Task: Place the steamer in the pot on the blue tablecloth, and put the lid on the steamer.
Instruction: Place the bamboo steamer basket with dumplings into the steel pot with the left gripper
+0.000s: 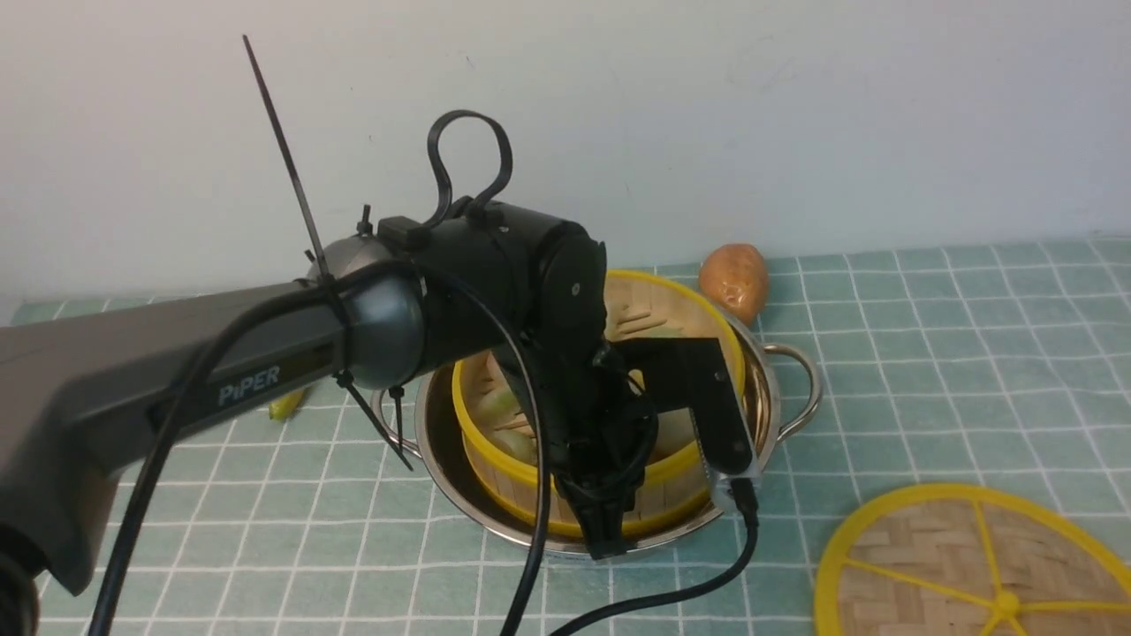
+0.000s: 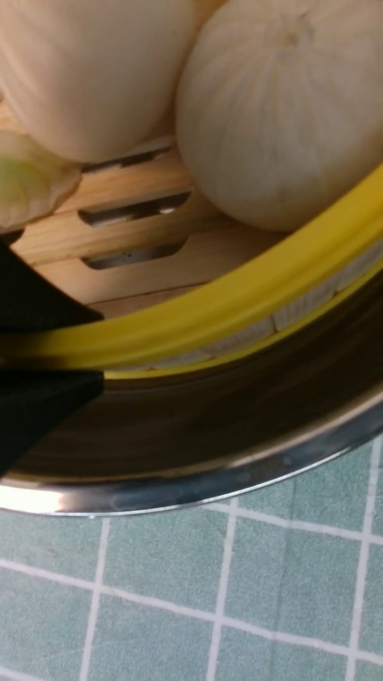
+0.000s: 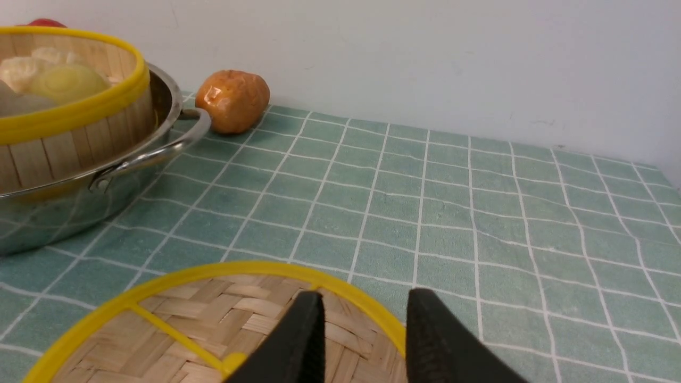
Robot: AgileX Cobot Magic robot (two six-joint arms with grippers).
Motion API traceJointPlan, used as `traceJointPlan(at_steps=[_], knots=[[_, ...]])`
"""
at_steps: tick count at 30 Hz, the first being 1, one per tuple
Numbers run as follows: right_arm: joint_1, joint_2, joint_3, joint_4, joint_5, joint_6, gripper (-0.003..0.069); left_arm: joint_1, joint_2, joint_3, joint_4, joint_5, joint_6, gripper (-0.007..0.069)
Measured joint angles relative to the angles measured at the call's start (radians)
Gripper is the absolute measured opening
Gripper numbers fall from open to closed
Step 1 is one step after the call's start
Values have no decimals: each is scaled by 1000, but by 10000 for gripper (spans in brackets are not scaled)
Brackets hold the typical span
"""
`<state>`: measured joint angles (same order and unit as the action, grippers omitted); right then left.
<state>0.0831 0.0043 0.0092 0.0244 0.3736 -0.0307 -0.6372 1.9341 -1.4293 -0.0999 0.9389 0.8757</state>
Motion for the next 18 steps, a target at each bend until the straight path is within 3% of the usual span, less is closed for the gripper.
traceJointPlan(at_steps=[4, 9, 12, 18], knots=[[0, 0, 0, 0, 0, 0, 242, 0, 0, 0, -9, 9, 0, 81], [0, 0, 0, 0, 0, 0, 242, -1, 0, -3, -13, 16, 0, 209], [0, 0, 0, 0, 0, 0, 242, -1, -2, -10, -12, 15, 0, 345], [0, 0, 0, 0, 0, 0, 242, -1, -46, -14, 23, 52, -47, 464]])
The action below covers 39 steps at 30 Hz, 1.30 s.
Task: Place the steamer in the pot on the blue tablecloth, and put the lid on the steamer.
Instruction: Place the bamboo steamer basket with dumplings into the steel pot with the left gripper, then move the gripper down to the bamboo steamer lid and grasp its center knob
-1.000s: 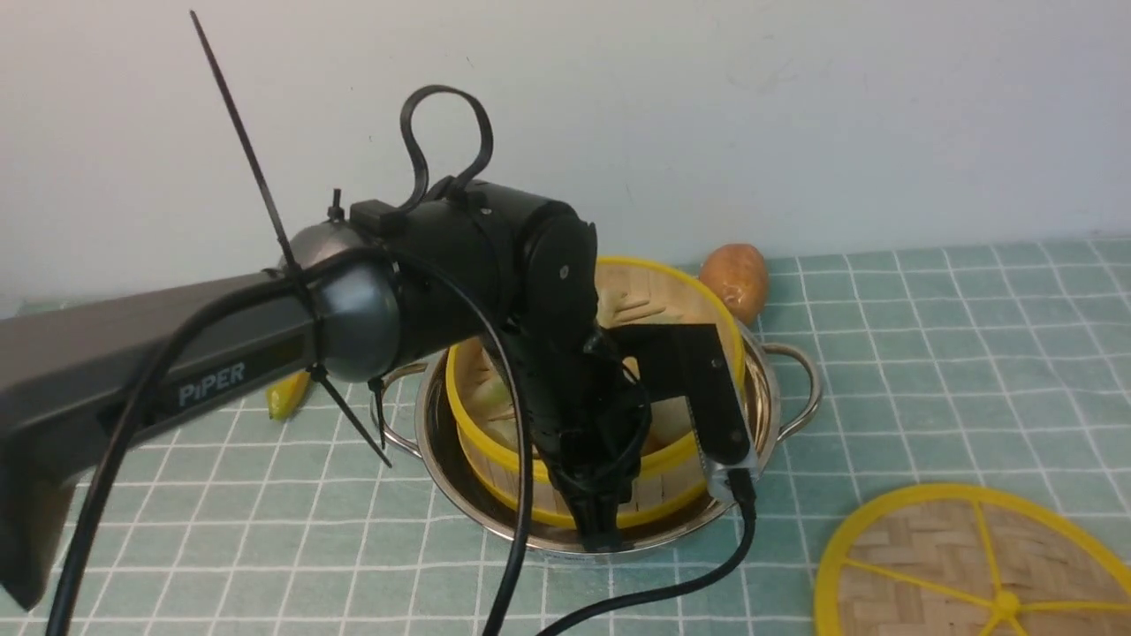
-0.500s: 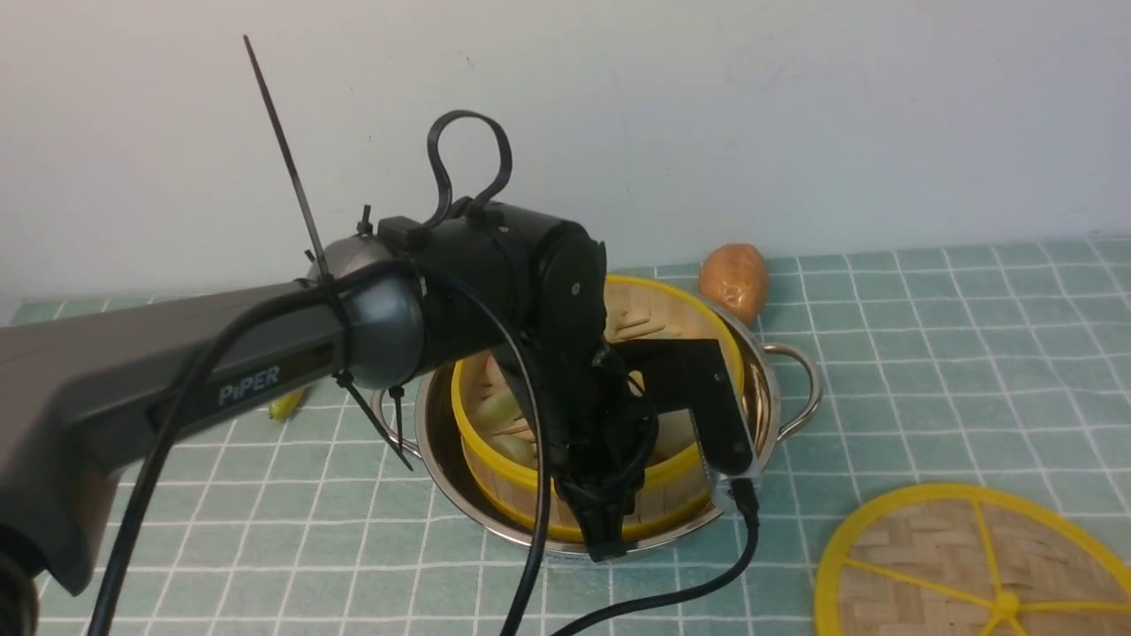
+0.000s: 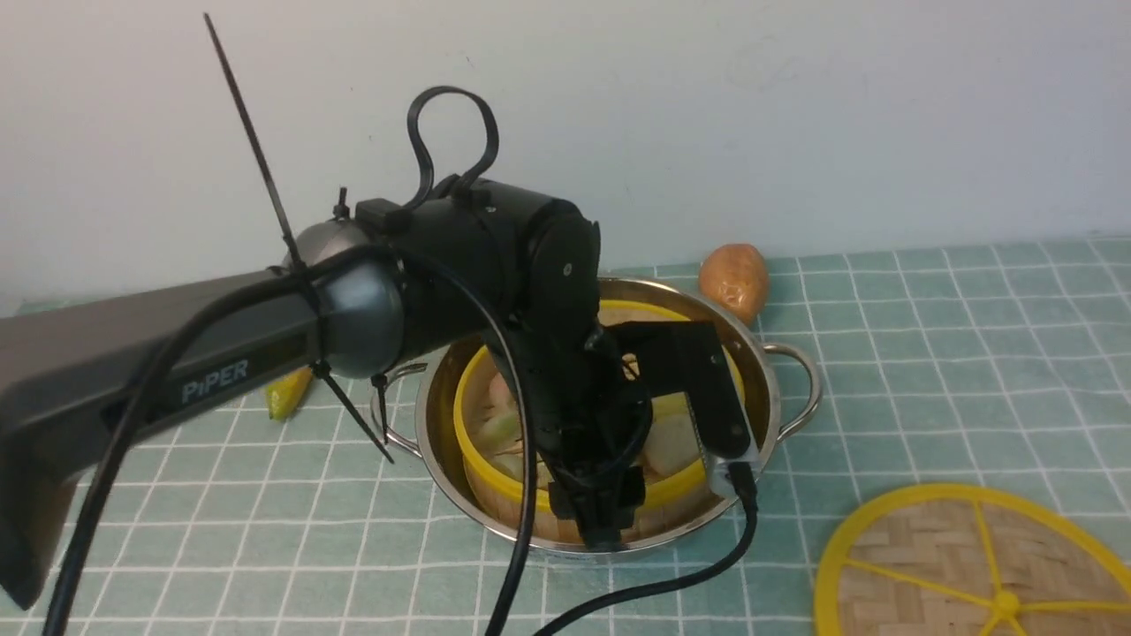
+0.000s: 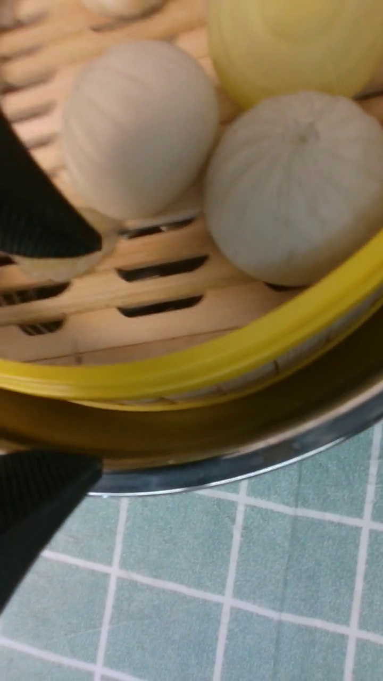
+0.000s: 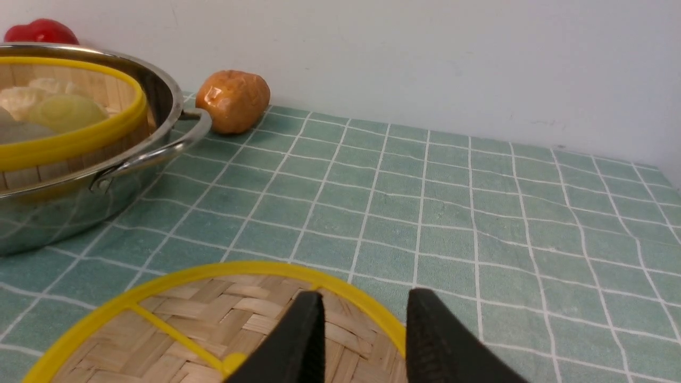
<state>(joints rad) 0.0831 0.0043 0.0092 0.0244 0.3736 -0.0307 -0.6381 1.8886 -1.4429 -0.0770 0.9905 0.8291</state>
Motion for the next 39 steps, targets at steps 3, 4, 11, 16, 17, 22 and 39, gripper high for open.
traceJointPlan(at_steps=[3, 4, 11, 16, 17, 22, 39], knots=[[0, 0, 0, 0, 0, 0, 242, 0, -62, -39, 67, 39, -90, 491], [0, 0, 0, 0, 0, 0, 242, 0, -67, -47, 77, 41, -96, 491], [0, 0, 0, 0, 0, 0, 242, 0, -280, -168, 333, 146, -454, 349], [0, 0, 0, 0, 0, 0, 242, 0, -465, -177, 515, 170, -703, 49], [0, 0, 0, 0, 0, 0, 242, 0, -499, -177, 533, 171, -735, 14], [0, 0, 0, 0, 0, 0, 242, 0, -679, -177, 572, 165, -875, -23], [0, 0, 0, 0, 0, 0, 242, 96, -855, -108, 526, 140, -928, -15]])
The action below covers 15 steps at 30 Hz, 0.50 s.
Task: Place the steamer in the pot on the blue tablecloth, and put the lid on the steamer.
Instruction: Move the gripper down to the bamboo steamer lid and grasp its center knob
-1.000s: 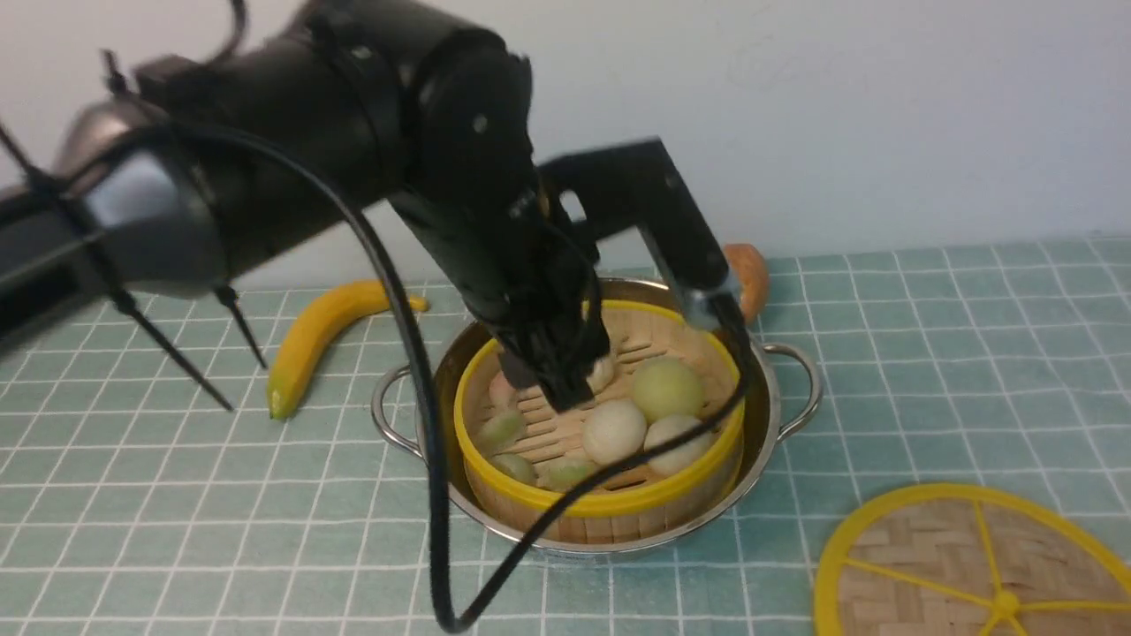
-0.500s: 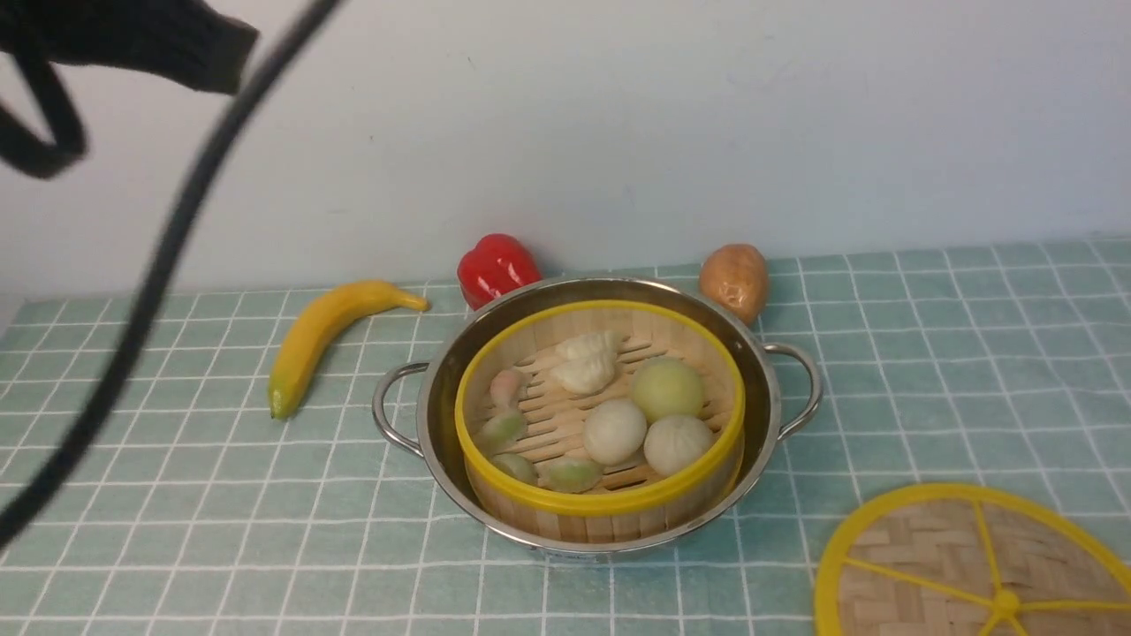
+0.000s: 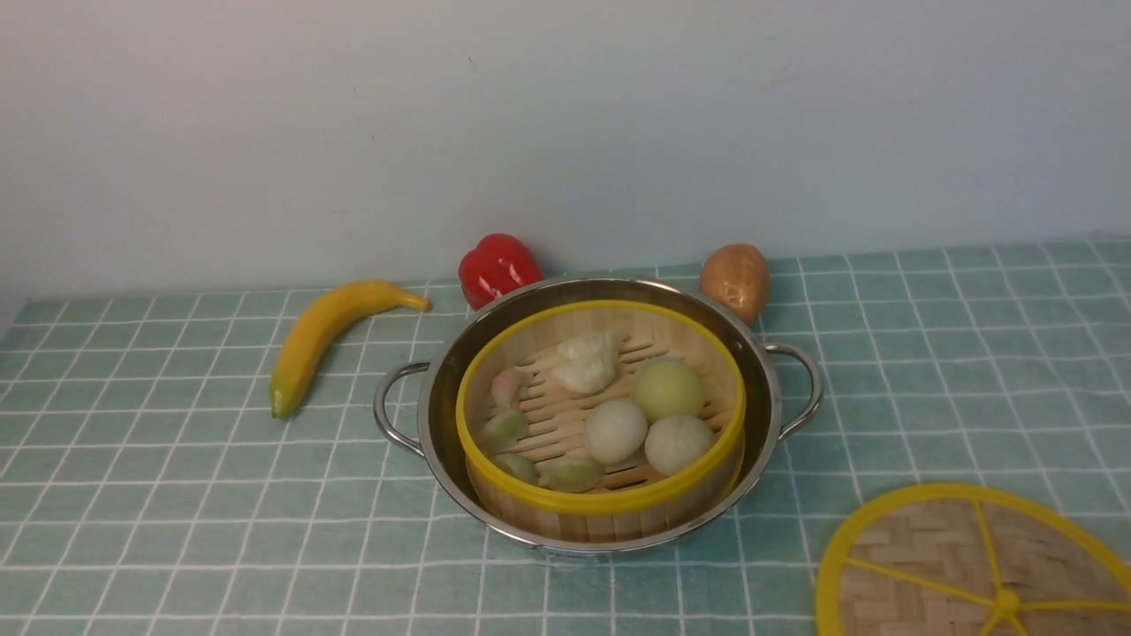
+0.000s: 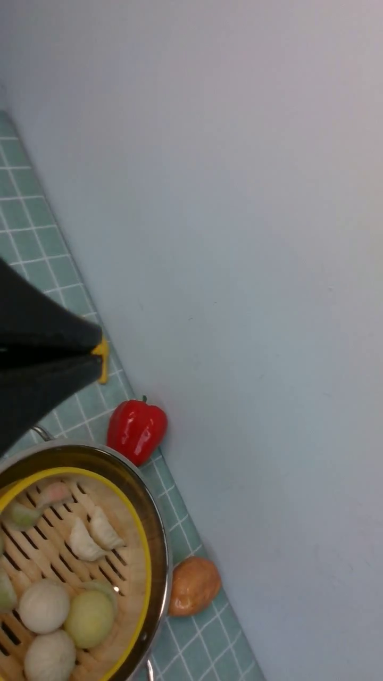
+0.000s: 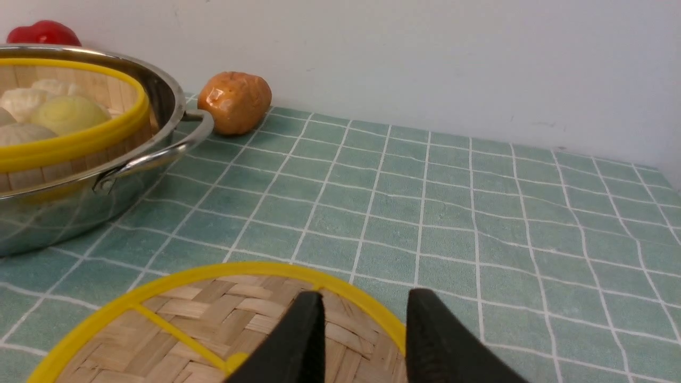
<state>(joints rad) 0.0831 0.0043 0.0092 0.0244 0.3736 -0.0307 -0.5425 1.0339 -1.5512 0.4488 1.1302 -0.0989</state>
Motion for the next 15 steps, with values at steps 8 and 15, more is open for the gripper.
traceJointPlan(at_steps=[8, 15], knots=[[0, 0, 0, 0, 0, 0, 242, 421, -184, 548, -243, -380, 16, -8], [0, 0, 0, 0, 0, 0, 242, 645, -483, 1092, -297, -674, 28, 3]])
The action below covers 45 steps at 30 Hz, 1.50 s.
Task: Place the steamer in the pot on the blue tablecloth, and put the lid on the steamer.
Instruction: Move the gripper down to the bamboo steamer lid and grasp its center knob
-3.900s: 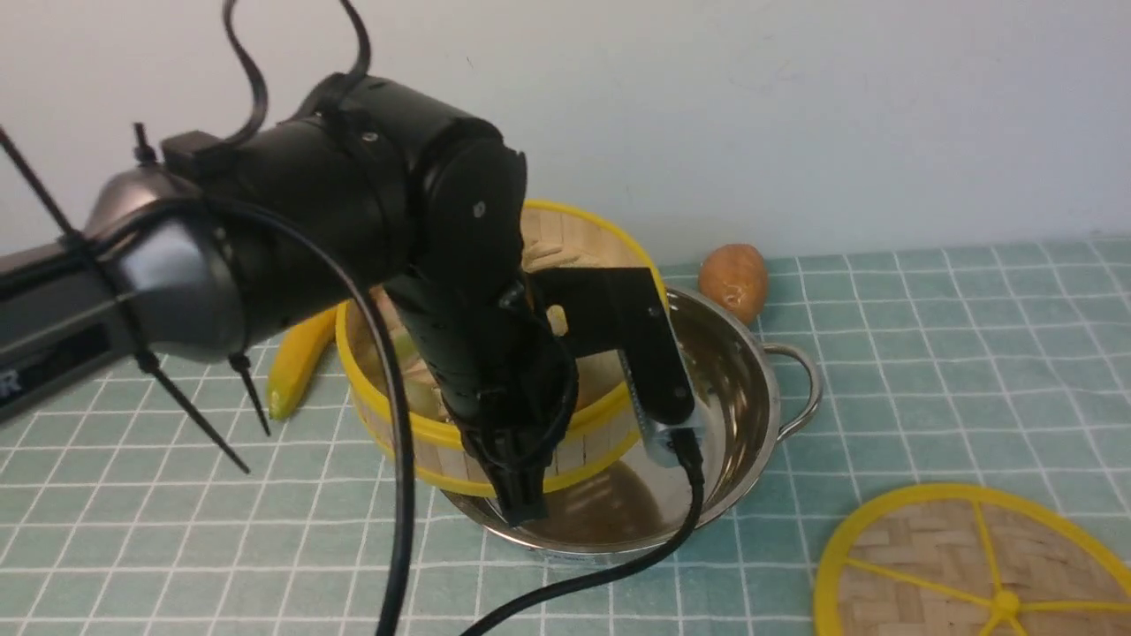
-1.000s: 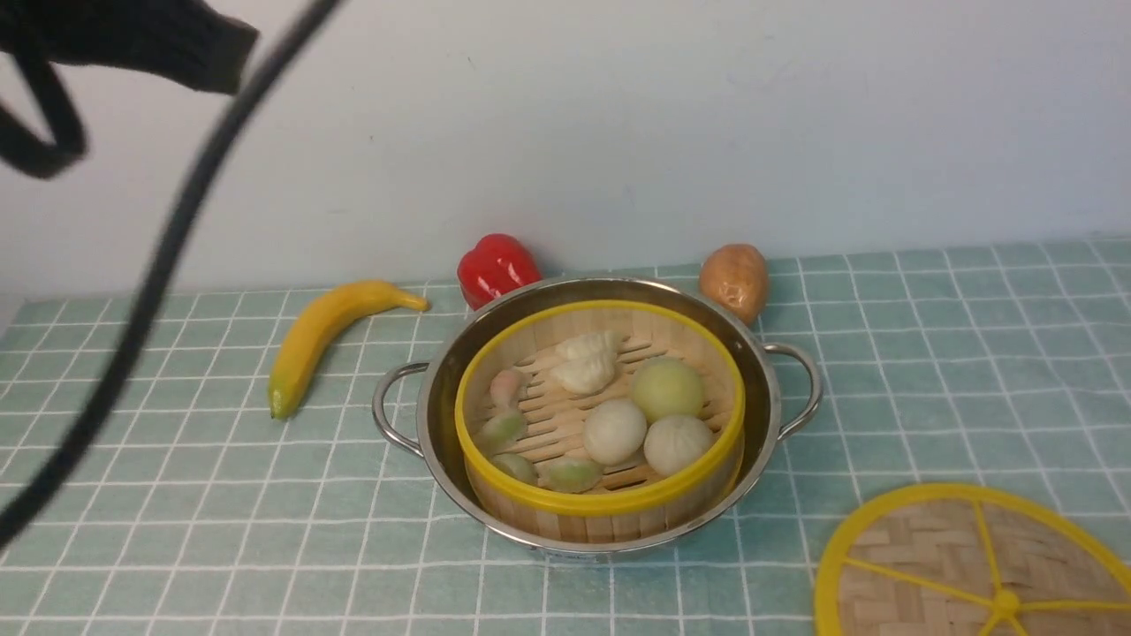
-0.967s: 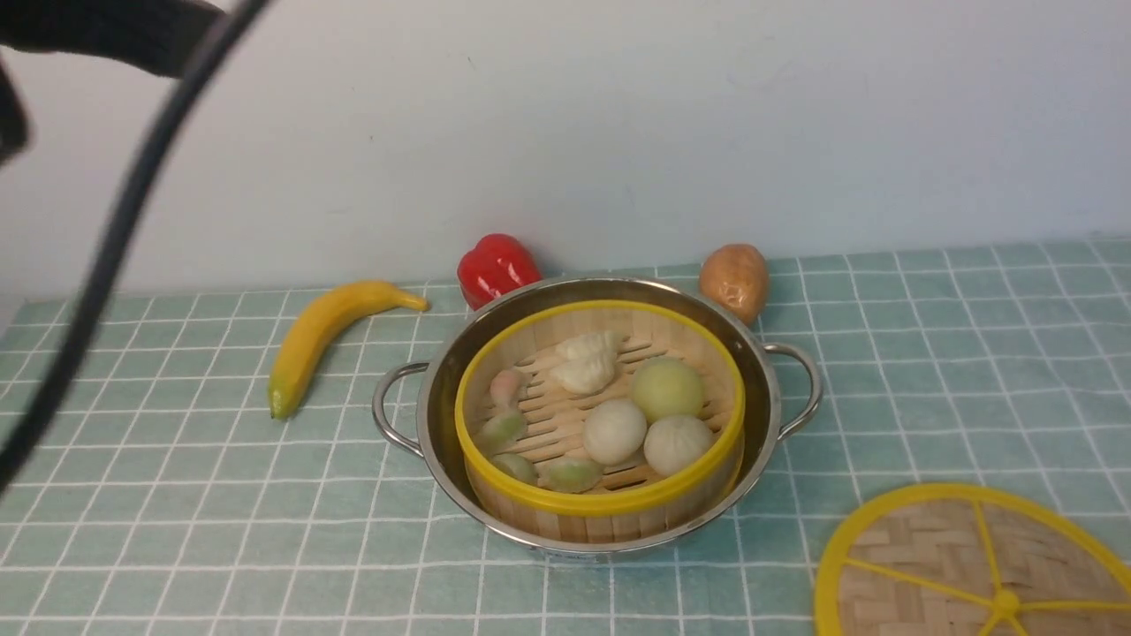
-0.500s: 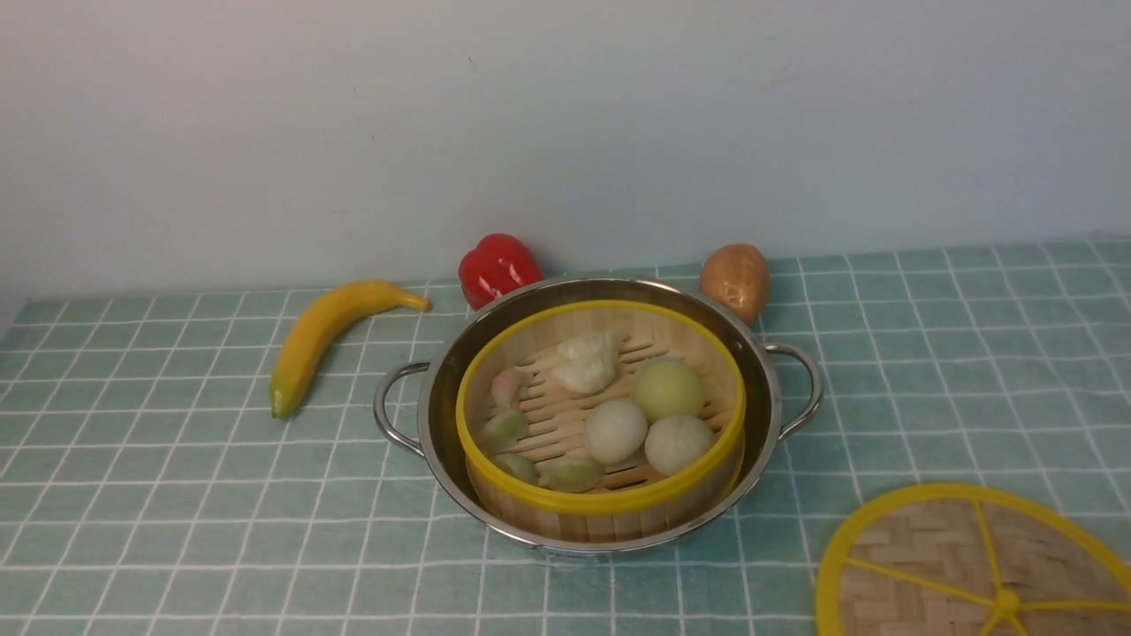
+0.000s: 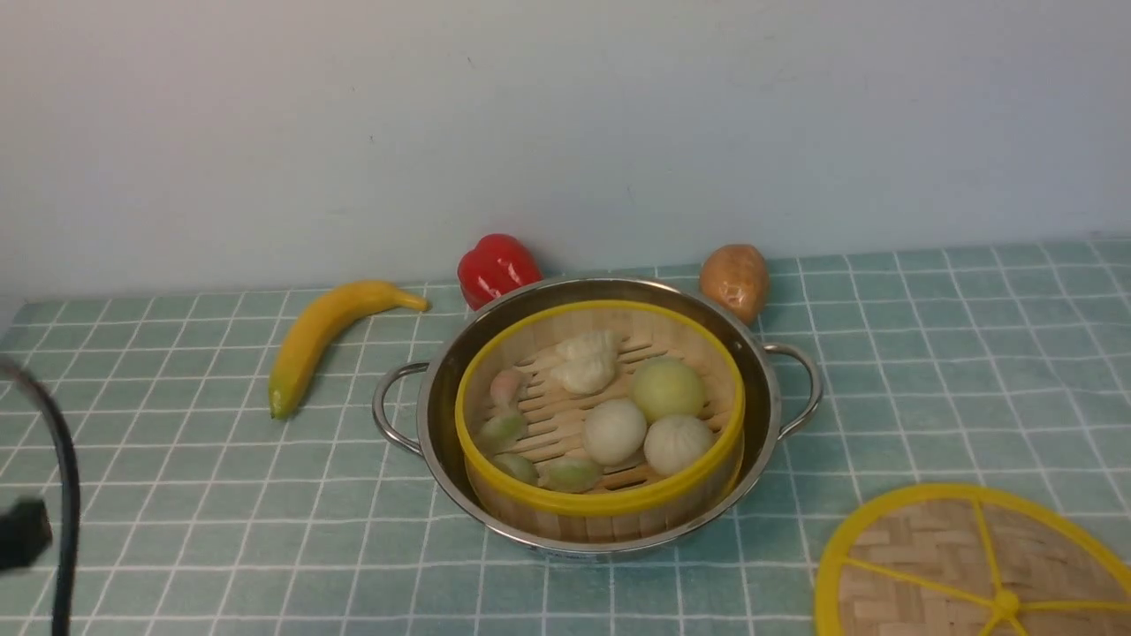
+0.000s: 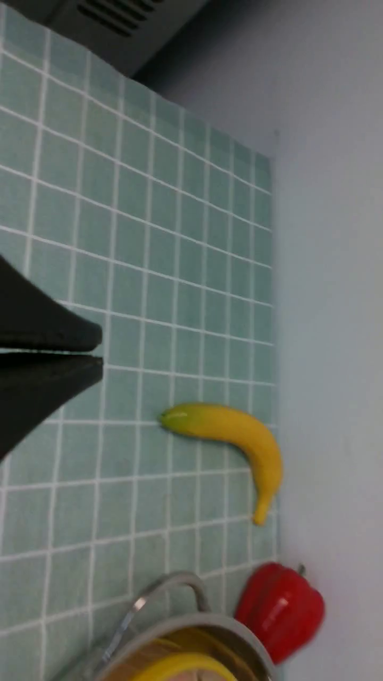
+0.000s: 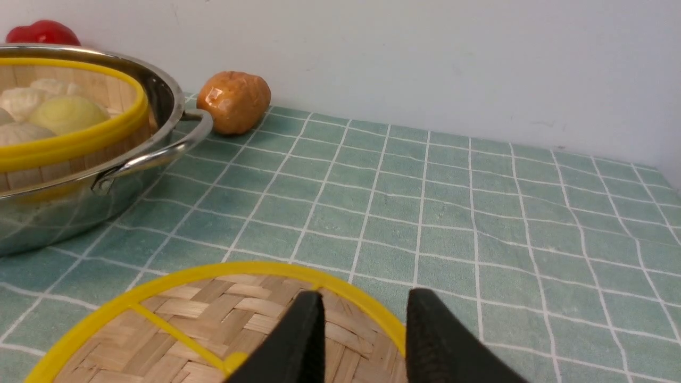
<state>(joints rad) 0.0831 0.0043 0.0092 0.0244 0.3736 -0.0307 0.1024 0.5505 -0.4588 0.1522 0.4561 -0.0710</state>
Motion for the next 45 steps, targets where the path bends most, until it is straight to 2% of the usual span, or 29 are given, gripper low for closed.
traceJointPlan(at_steps=[3, 7, 15, 29, 40, 43, 45], knots=[[0, 0, 0, 0, 0, 0, 242, 29, -130, 175, 12, -80, 9, 13], [0, 0, 0, 0, 0, 0, 242, 33, -267, 308, 16, -117, 11, 22], [0, 0, 0, 0, 0, 0, 242, 33, -482, 453, 15, -116, 10, 33], [0, 0, 0, -2, 0, 0, 242, 33, -548, 466, 13, -113, -54, 64], [0, 0, 0, -1, 0, 0, 242, 33, -549, 466, 5, -113, -61, 83], [0, 0, 0, 0, 0, 0, 242, 33, -549, 466, -55, -114, -13, 85], [0, 0, 0, 0, 0, 0, 242, 33, -549, 466, -137, -114, 77, 86]])
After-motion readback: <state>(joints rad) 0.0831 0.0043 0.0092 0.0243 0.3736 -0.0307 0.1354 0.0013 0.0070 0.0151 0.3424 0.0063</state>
